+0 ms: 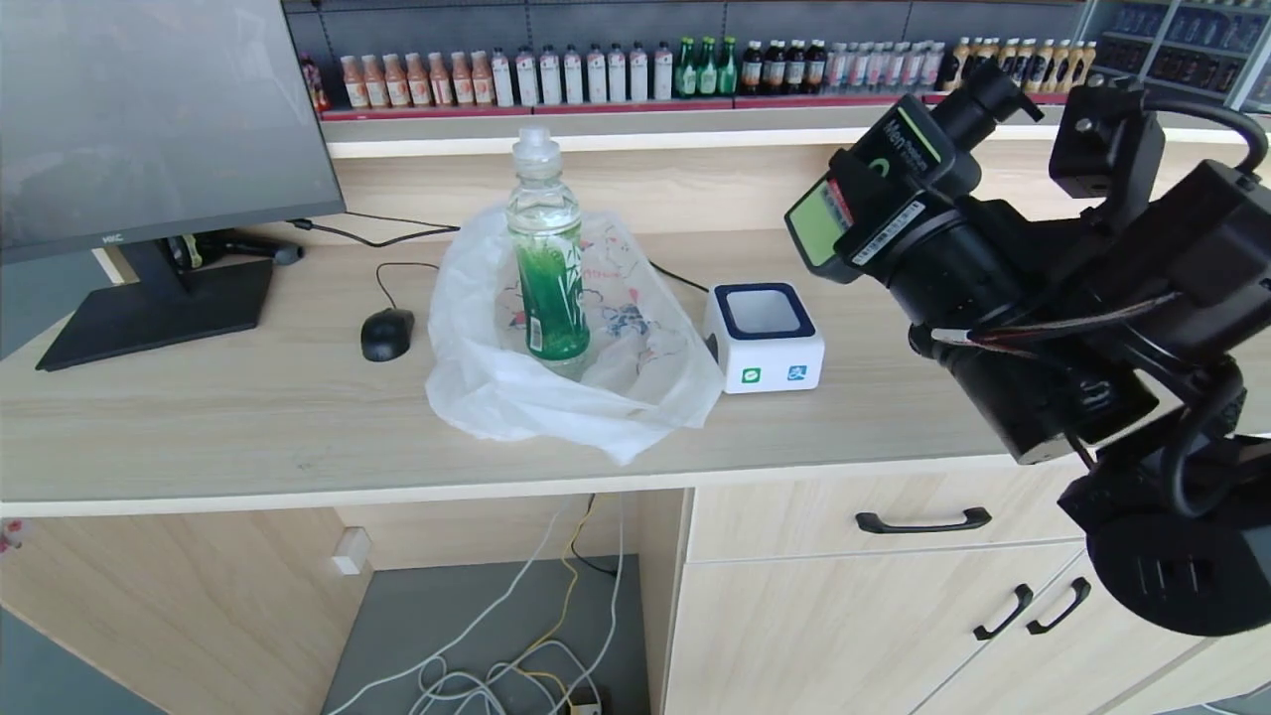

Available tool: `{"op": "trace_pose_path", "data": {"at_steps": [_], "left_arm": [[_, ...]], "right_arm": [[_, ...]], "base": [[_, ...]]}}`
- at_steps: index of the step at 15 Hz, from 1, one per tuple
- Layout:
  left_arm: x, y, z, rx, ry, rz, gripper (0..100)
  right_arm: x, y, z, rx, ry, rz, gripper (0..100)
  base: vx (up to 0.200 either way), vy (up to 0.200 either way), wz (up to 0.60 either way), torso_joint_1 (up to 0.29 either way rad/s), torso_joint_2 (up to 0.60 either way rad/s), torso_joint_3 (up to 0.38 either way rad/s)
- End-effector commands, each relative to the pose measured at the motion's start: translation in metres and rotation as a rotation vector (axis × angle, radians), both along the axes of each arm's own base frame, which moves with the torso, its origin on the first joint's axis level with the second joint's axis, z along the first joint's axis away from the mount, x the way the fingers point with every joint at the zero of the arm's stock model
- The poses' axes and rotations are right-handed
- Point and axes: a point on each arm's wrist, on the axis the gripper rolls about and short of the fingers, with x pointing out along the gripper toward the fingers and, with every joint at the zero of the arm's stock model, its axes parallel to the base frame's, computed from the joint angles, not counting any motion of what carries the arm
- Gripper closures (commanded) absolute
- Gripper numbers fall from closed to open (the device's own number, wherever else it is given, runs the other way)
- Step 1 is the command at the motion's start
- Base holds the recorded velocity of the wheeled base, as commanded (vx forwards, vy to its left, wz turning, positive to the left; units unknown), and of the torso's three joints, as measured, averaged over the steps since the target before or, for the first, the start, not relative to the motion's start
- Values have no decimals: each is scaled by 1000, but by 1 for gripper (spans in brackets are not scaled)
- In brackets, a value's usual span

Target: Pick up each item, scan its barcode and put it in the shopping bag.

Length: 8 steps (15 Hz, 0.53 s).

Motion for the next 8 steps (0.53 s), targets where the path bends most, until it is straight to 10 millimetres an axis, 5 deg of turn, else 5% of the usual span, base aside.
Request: {"op": "trace_pose_path", "data": {"at_steps": [1,4,8], "left_arm": [[0,0,0,0,0,1,0],[0,0,0,1,0,0,0],[0,0,0,0,0,0,0]], "right_arm": [[-6,-3,-11,-91,-22,12,100],[-13,-2,-4,-282,-222,58,100],[-14,-5,-20,-385,-215,27,100]], "base": [[0,0,0,0,0,0],[0,0,0,0,0,0],[0,0,0,0,0,0]]}}
